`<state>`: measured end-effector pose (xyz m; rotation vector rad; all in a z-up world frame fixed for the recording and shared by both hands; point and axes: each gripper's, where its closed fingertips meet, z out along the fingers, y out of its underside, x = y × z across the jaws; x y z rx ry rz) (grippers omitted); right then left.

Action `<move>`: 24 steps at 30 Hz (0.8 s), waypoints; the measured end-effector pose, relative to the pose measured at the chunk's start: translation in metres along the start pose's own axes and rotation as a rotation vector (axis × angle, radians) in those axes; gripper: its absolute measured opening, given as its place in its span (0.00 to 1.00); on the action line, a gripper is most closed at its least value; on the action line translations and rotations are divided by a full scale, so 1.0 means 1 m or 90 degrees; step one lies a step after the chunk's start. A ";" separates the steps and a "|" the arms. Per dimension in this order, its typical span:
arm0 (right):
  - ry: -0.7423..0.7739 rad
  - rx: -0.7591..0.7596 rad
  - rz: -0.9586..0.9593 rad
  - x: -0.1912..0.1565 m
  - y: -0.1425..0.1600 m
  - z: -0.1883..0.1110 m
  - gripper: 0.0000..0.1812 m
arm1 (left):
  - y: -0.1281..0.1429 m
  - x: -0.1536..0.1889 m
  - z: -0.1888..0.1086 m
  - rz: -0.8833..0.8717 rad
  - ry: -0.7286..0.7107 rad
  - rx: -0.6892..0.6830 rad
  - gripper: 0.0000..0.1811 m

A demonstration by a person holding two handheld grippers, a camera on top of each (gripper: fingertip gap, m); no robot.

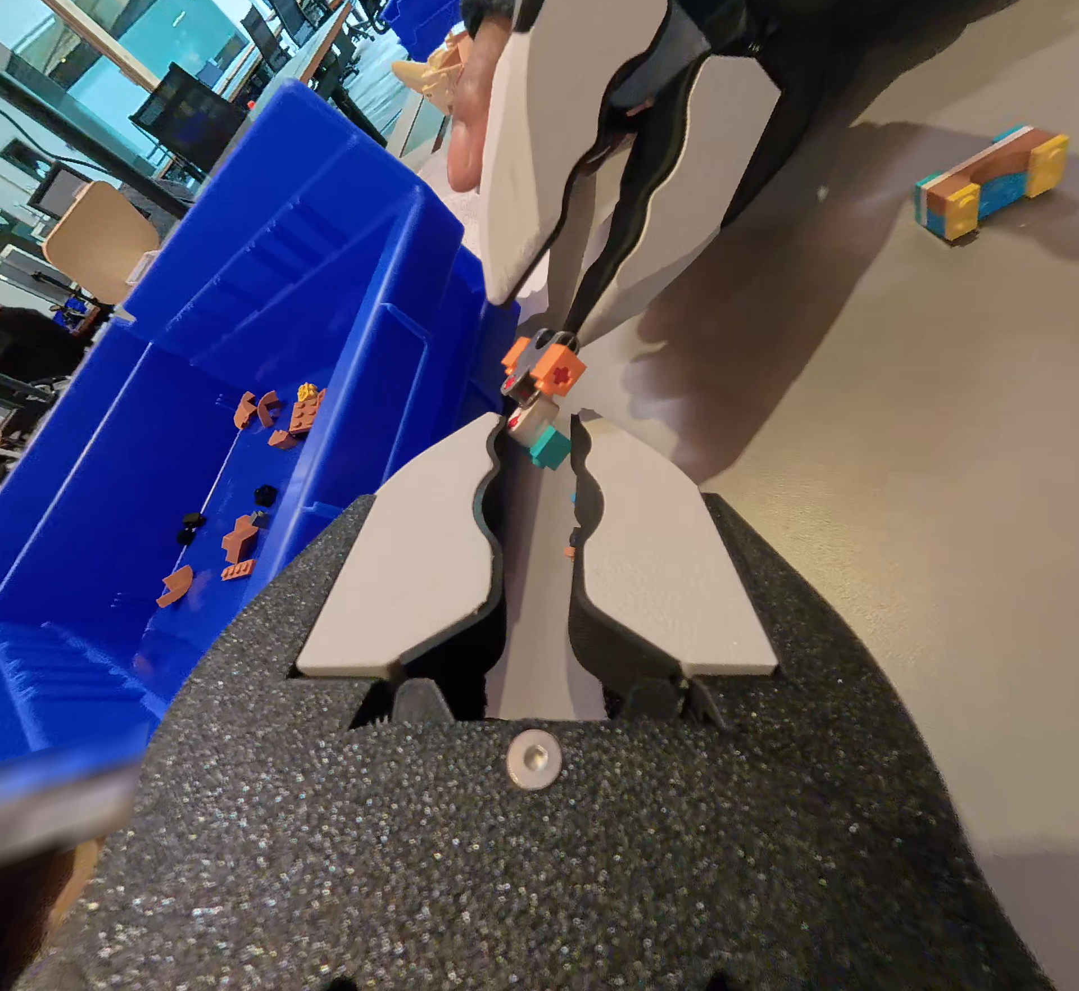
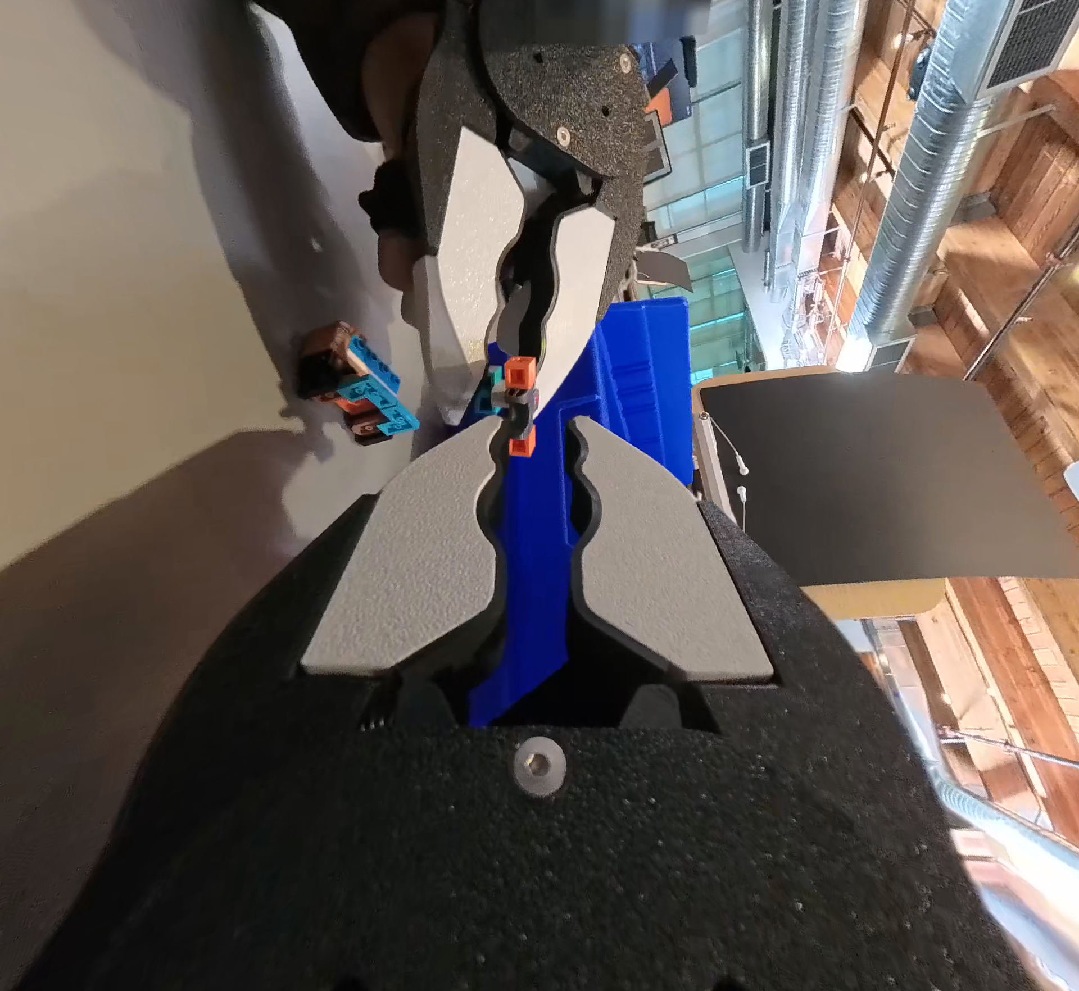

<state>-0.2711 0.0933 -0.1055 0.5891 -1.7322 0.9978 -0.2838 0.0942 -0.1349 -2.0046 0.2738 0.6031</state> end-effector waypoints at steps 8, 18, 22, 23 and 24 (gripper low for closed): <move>-0.006 -0.024 0.026 0.000 0.008 0.002 0.12 | -0.007 -0.001 -0.008 -0.043 0.037 0.050 0.11; -0.032 -0.013 0.084 -0.005 0.004 0.006 0.05 | -0.011 0.013 -0.002 -0.130 0.113 0.085 0.13; -0.063 -0.037 0.147 -0.006 0.013 0.007 0.05 | -0.014 0.003 -0.007 -0.067 0.059 0.094 0.16; -0.076 -0.042 0.159 -0.008 0.015 0.007 0.05 | -0.016 0.003 -0.009 -0.042 0.048 0.101 0.15; -0.085 -0.047 0.167 -0.011 0.016 0.008 0.05 | -0.019 0.004 -0.009 -0.017 0.039 0.104 0.15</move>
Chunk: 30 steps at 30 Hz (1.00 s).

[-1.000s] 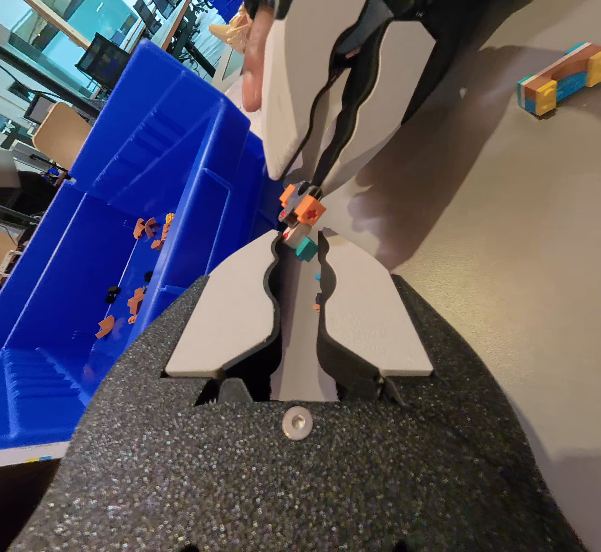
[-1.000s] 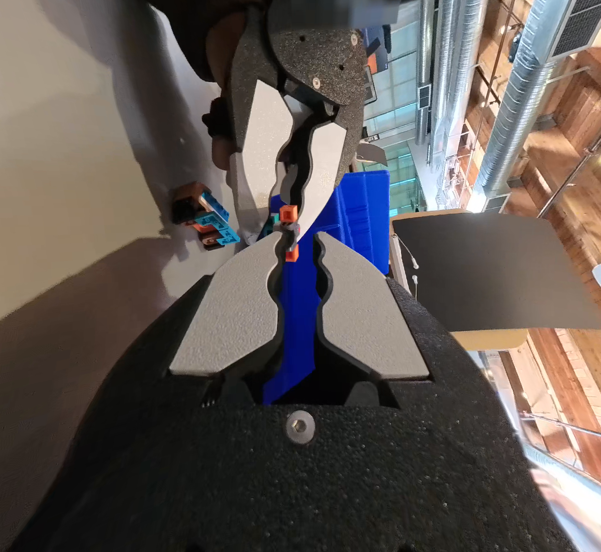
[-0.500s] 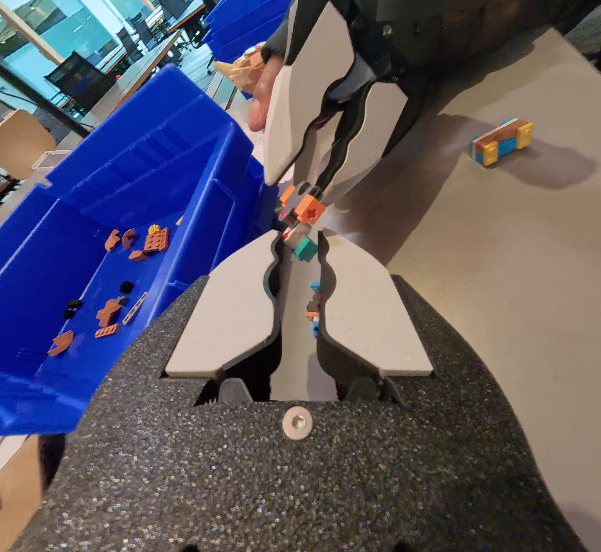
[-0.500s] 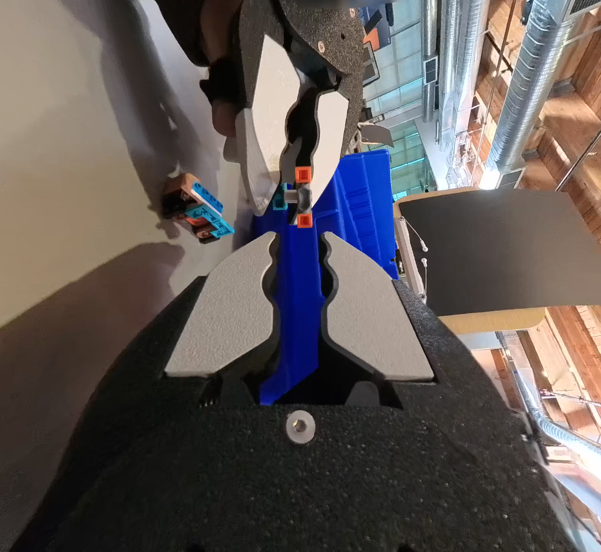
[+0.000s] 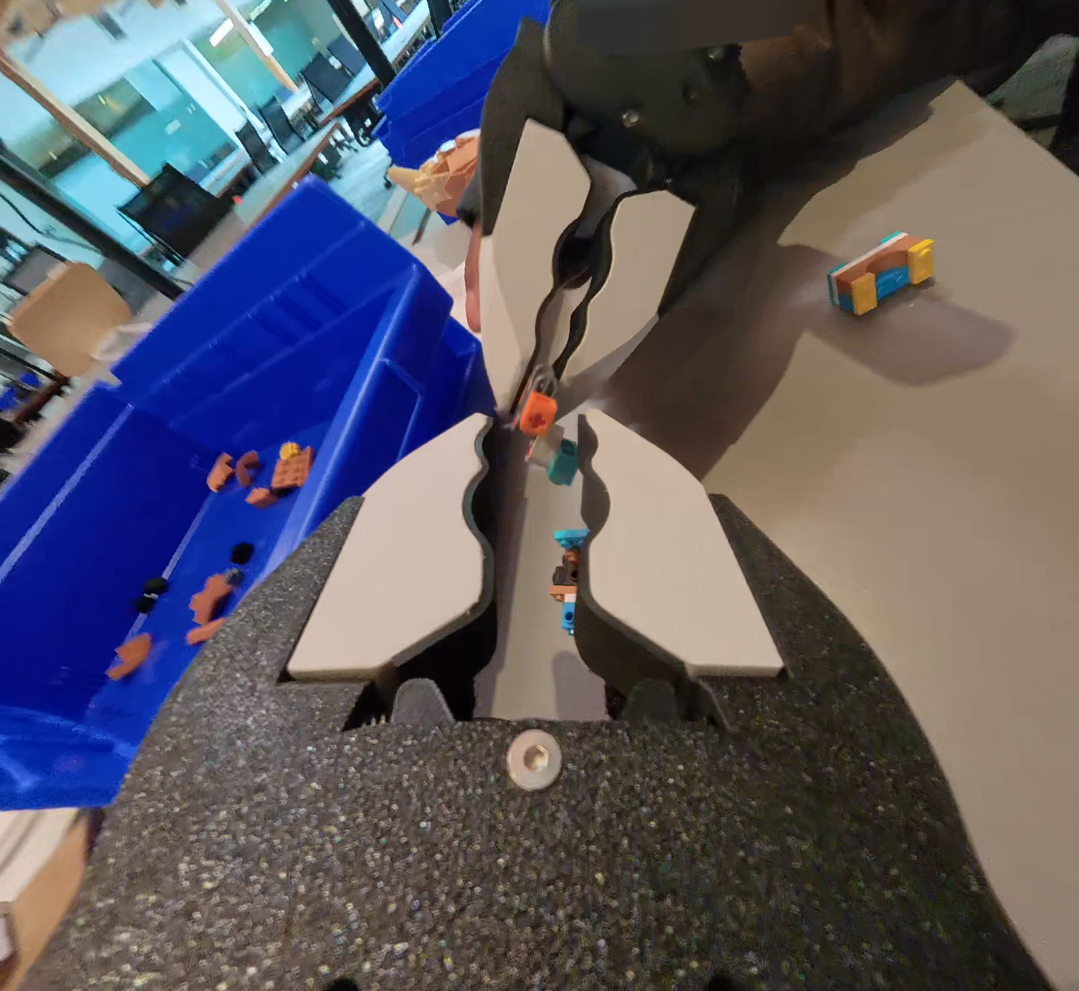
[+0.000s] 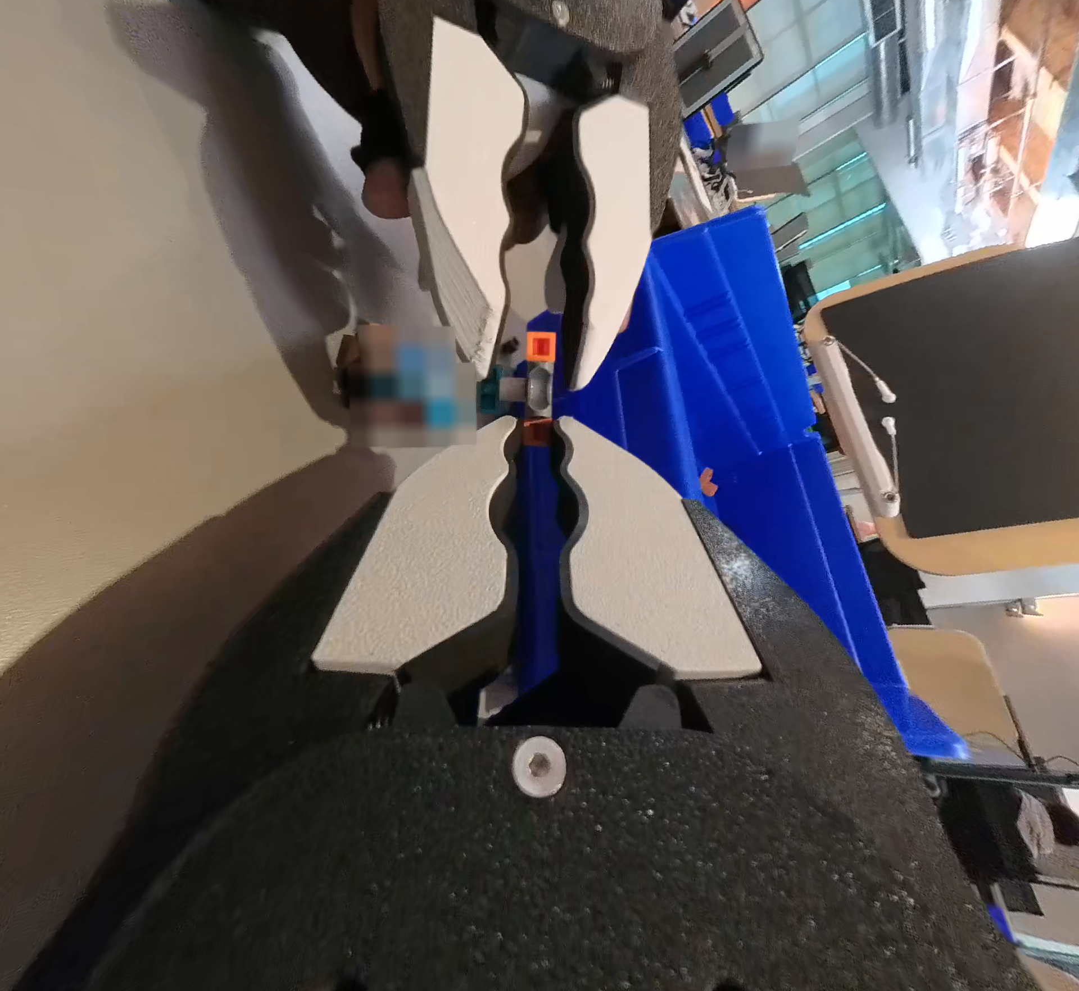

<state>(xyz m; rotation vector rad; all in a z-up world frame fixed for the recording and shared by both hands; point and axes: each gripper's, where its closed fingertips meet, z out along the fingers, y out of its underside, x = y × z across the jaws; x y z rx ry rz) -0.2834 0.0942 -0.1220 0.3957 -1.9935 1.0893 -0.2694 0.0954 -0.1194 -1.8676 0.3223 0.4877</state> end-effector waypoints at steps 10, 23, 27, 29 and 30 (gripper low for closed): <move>-0.045 -0.005 0.007 -0.014 -0.001 0.005 0.05 | 0.004 0.010 0.006 0.074 0.001 -0.033 0.05; -0.076 0.077 0.140 -0.004 -0.020 -0.005 0.05 | -0.016 0.006 -0.004 -0.190 0.109 0.097 0.05; -0.132 0.122 0.249 -0.004 -0.028 -0.009 0.05 | -0.023 0.007 -0.009 -0.141 0.102 0.116 0.05; -0.149 0.132 0.277 -0.003 -0.031 -0.011 0.04 | -0.024 0.007 -0.010 -0.144 0.107 0.124 0.05; -0.157 0.135 0.289 -0.003 -0.032 -0.011 0.04 | -0.024 0.007 -0.010 -0.148 0.111 0.126 0.05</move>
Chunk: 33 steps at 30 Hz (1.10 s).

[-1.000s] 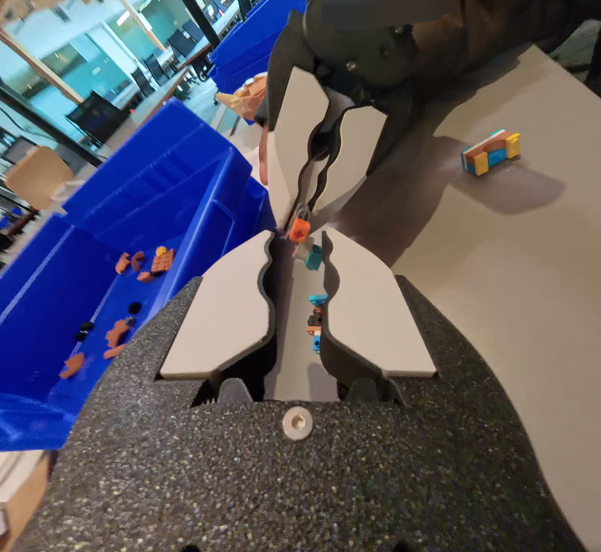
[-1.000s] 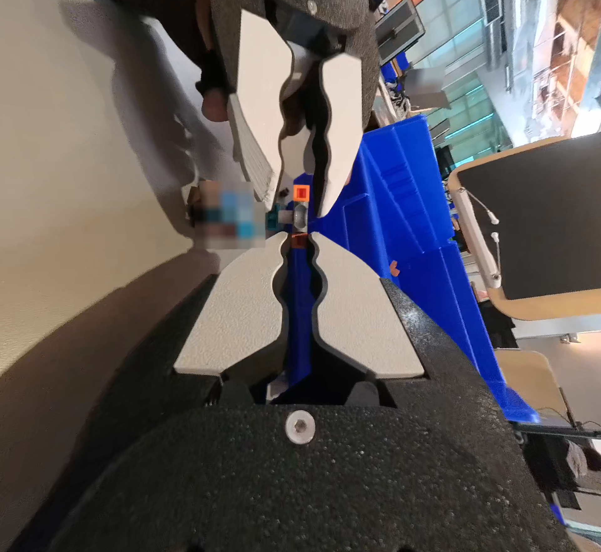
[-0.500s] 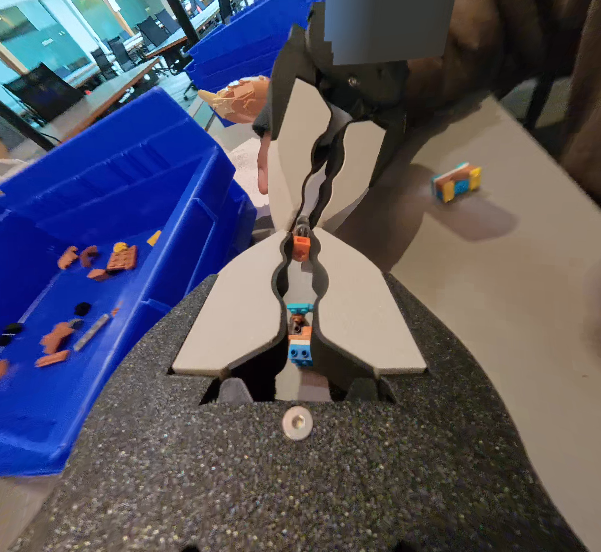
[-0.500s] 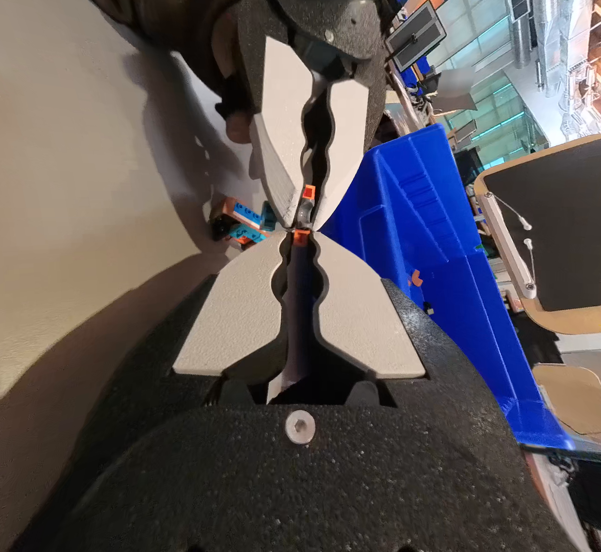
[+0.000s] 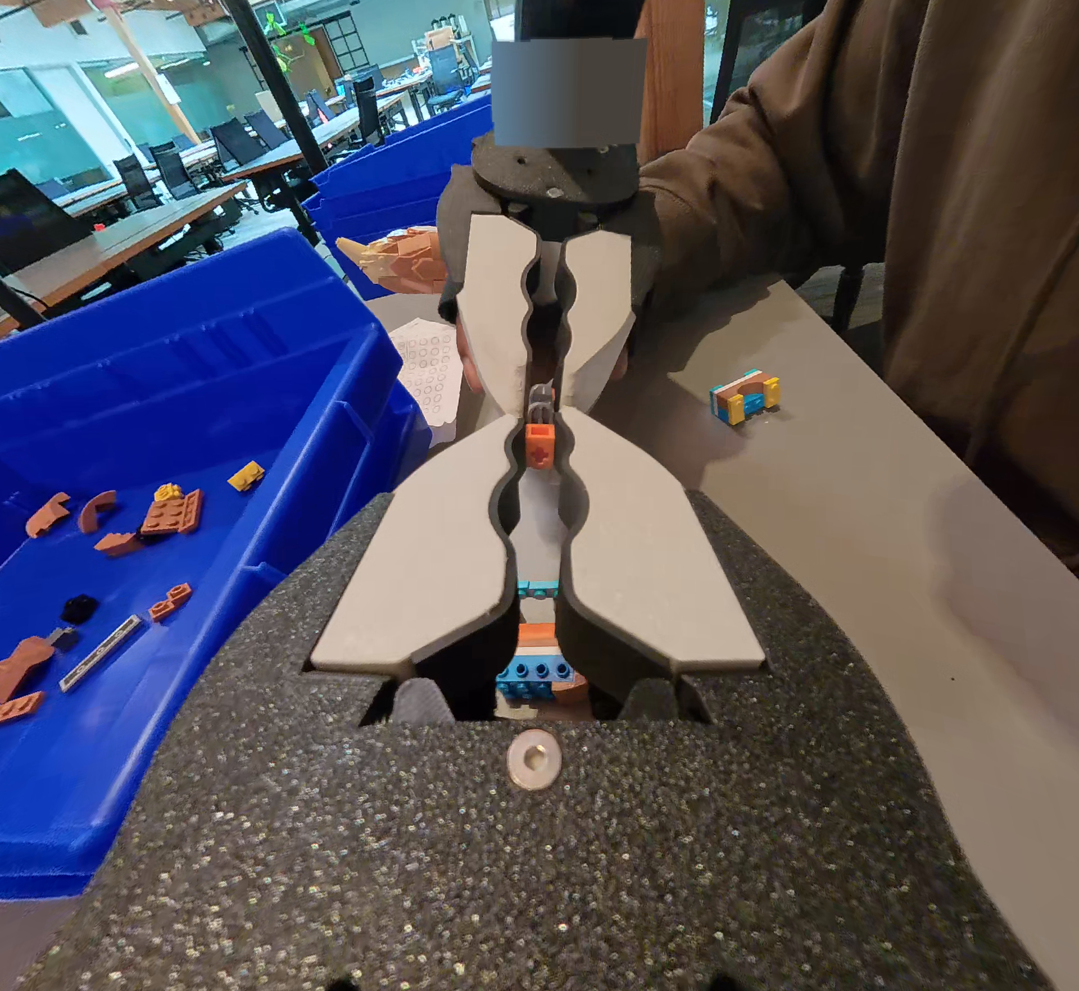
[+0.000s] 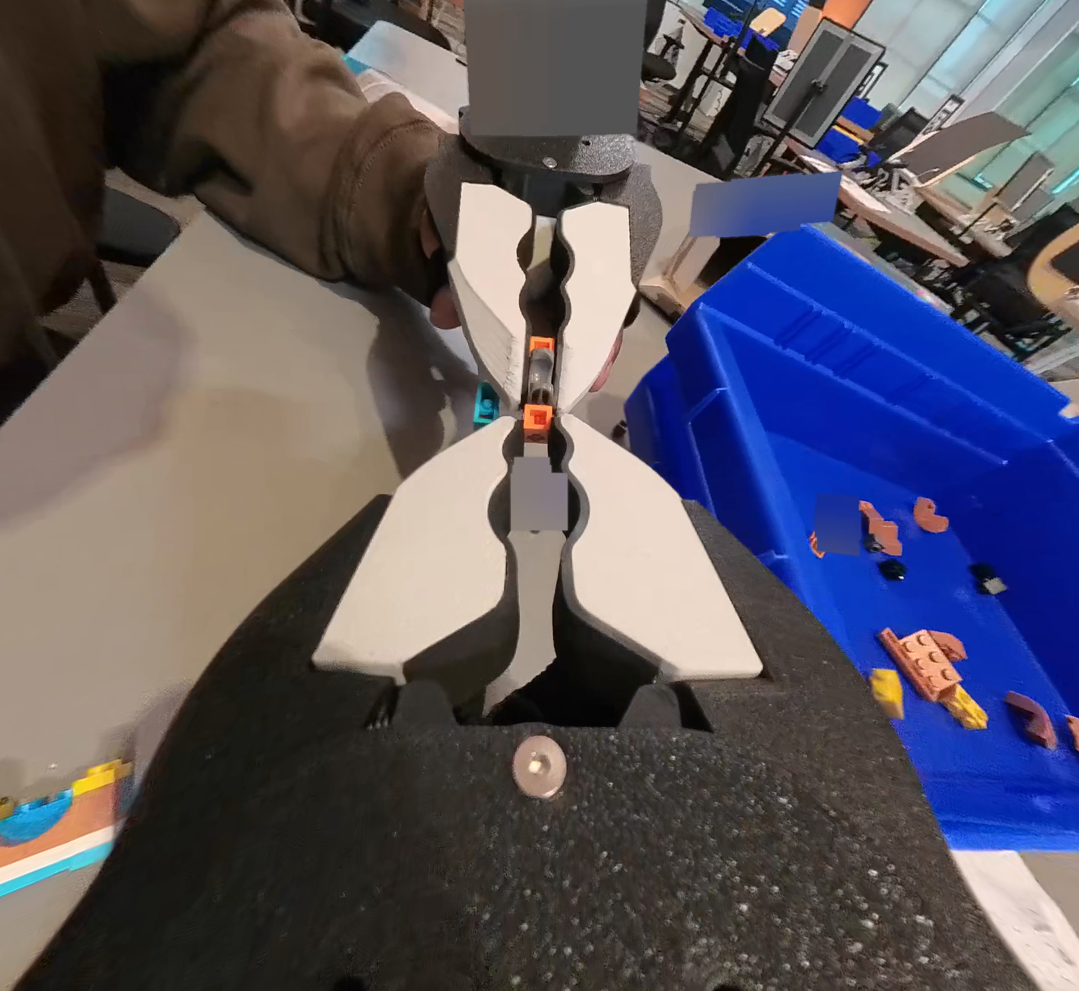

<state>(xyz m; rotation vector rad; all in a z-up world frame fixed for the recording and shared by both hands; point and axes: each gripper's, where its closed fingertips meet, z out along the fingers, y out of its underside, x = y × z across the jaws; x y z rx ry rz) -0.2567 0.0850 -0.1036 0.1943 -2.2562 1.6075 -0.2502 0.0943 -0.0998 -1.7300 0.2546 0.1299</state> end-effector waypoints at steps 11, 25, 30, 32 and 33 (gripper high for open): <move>0.000 -0.016 -0.015 0.000 0.001 -0.001 0.05 | 0.000 0.000 -0.002 -0.004 0.007 -0.002 0.05; 0.072 -0.009 -0.037 0.027 -0.003 -0.024 0.05 | -0.012 -0.011 -0.023 -0.036 -0.002 0.005 0.04; 0.076 -0.017 -0.056 0.023 0.002 -0.019 0.05 | 0.028 0.029 0.011 0.041 0.075 -0.169 0.04; 0.078 -0.016 -0.064 0.023 0.002 -0.018 0.05 | 0.045 0.039 0.016 0.078 0.089 -0.240 0.05; 0.079 -0.018 -0.069 0.023 0.003 -0.017 0.05 | 0.052 0.042 0.017 0.090 0.094 -0.270 0.04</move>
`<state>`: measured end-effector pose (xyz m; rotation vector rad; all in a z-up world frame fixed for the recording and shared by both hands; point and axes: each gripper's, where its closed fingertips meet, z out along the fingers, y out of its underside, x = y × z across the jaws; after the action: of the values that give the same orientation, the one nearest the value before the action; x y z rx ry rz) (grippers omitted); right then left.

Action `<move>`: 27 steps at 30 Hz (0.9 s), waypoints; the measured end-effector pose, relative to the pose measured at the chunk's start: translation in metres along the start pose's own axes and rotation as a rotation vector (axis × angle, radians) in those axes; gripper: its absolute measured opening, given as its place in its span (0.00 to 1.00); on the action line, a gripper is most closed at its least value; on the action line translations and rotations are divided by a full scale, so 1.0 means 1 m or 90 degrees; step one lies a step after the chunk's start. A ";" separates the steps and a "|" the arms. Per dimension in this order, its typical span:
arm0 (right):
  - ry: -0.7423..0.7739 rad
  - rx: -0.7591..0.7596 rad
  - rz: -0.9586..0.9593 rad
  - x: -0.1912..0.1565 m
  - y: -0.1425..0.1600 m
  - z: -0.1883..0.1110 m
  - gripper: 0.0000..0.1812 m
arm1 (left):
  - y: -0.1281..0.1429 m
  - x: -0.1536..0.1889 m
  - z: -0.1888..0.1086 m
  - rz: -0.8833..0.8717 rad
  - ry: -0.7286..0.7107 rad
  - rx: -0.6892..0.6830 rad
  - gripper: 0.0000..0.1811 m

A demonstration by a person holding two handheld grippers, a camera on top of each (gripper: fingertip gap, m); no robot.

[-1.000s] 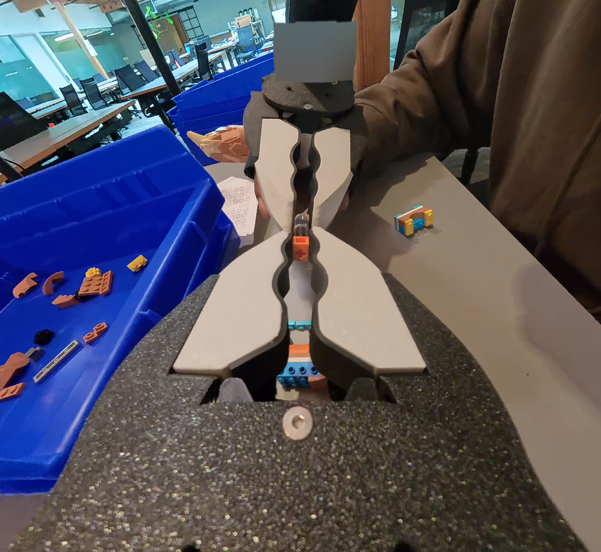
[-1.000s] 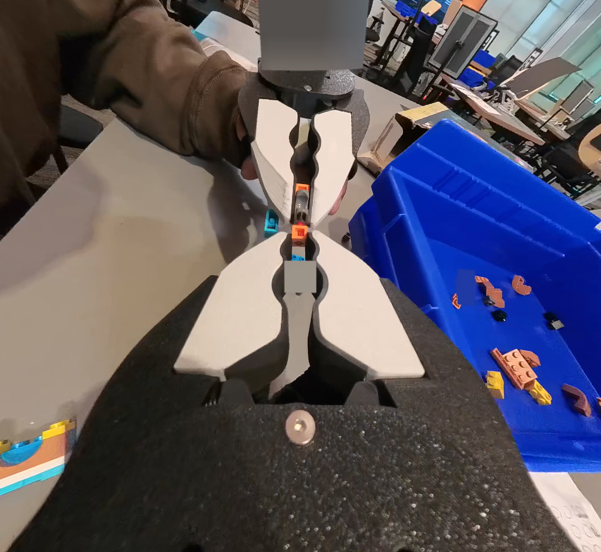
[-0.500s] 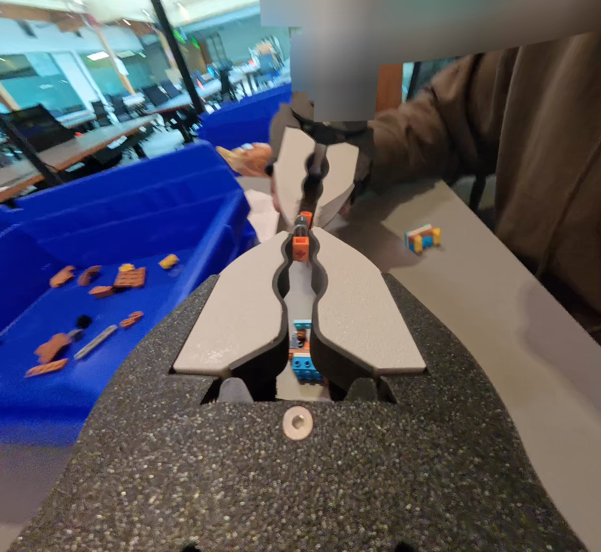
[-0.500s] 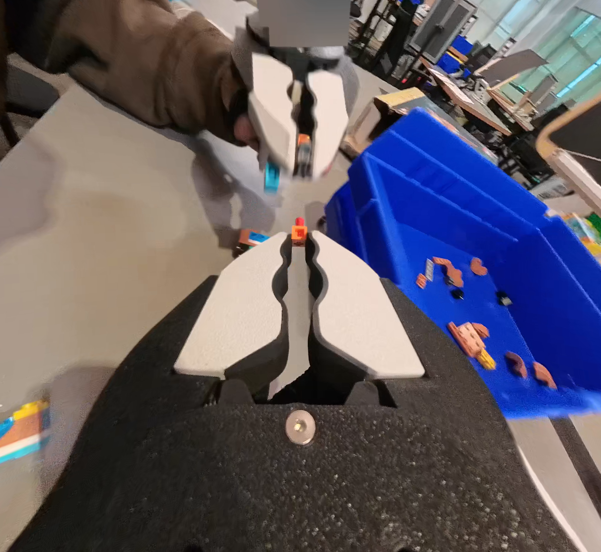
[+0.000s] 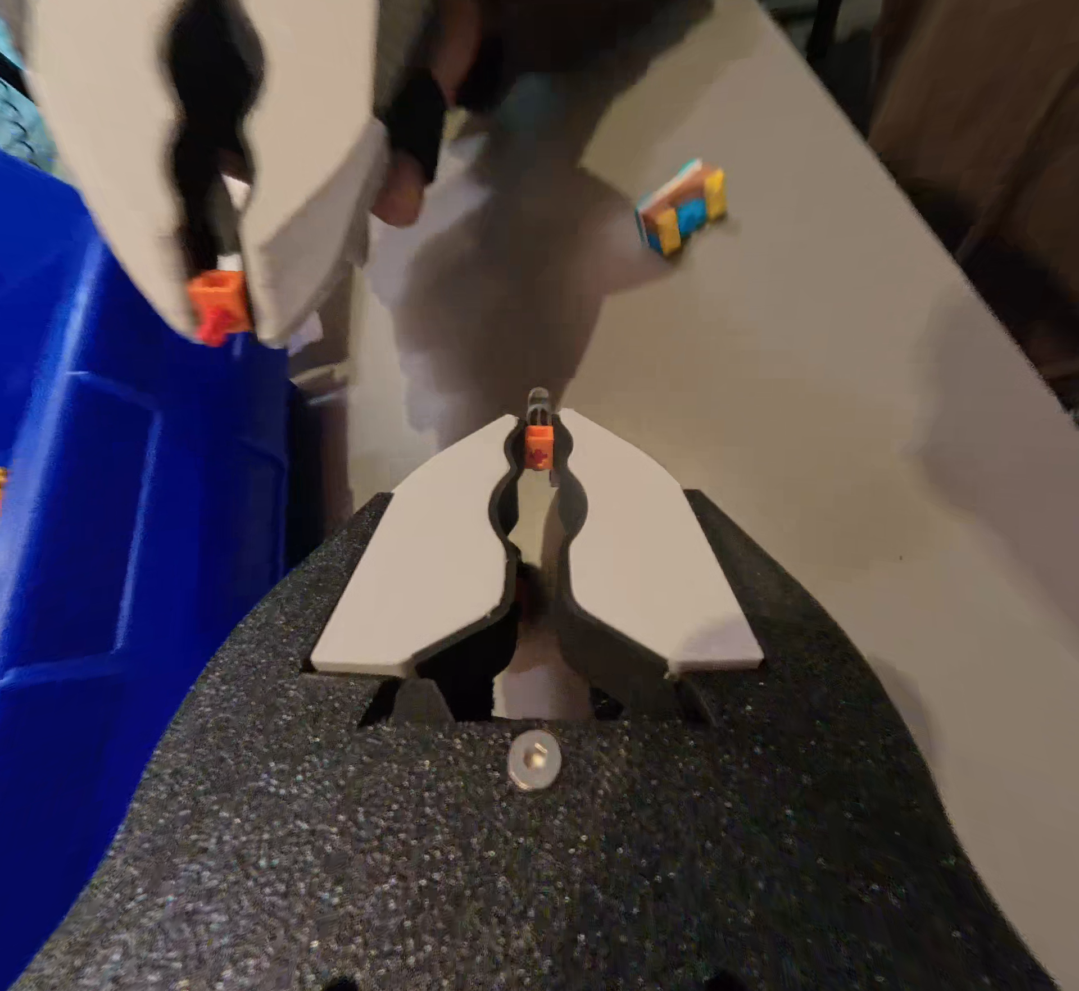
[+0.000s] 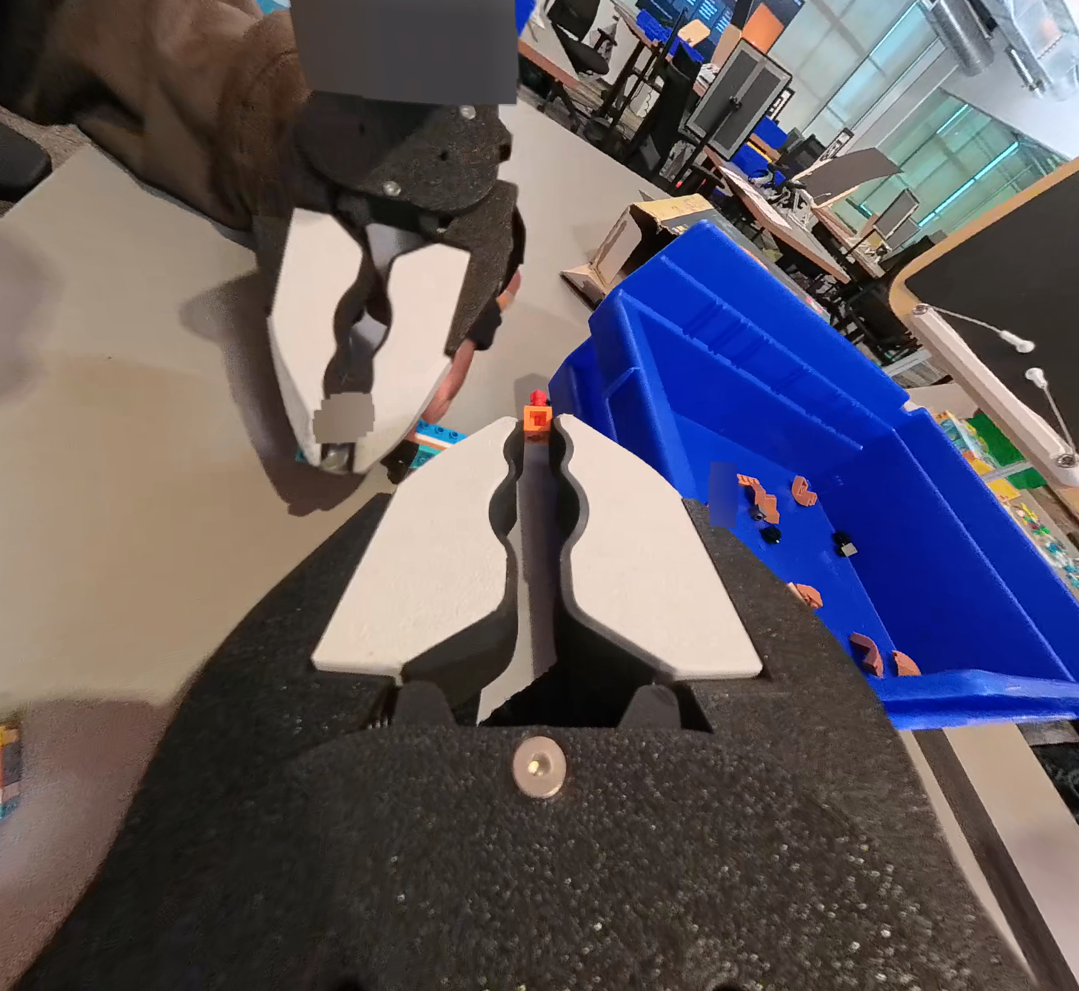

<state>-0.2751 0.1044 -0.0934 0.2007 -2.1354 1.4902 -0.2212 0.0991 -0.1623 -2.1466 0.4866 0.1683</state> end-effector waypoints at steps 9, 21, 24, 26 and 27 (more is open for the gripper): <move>-0.013 -0.036 -0.028 -0.009 0.012 0.008 0.05 | 0.006 -0.004 0.000 -0.063 0.009 0.001 0.16; -0.057 -0.014 -0.019 -0.021 0.006 0.009 0.04 | -0.024 -0.045 -0.035 -0.055 -0.147 0.149 0.04; -0.068 -0.012 -0.021 -0.025 0.006 0.010 0.04 | -0.023 -0.043 -0.031 -0.032 -0.153 0.139 0.04; -0.074 -0.009 -0.020 -0.027 0.005 0.011 0.04 | -0.023 -0.042 -0.031 -0.024 -0.154 0.141 0.04; -0.076 -0.008 -0.019 -0.028 0.005 0.011 0.04 | -0.024 -0.042 -0.031 -0.021 -0.155 0.142 0.04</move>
<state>-0.2565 0.0916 -0.1139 0.3238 -2.2243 1.4805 -0.2521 0.0981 -0.1139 -1.8839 0.3129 0.3371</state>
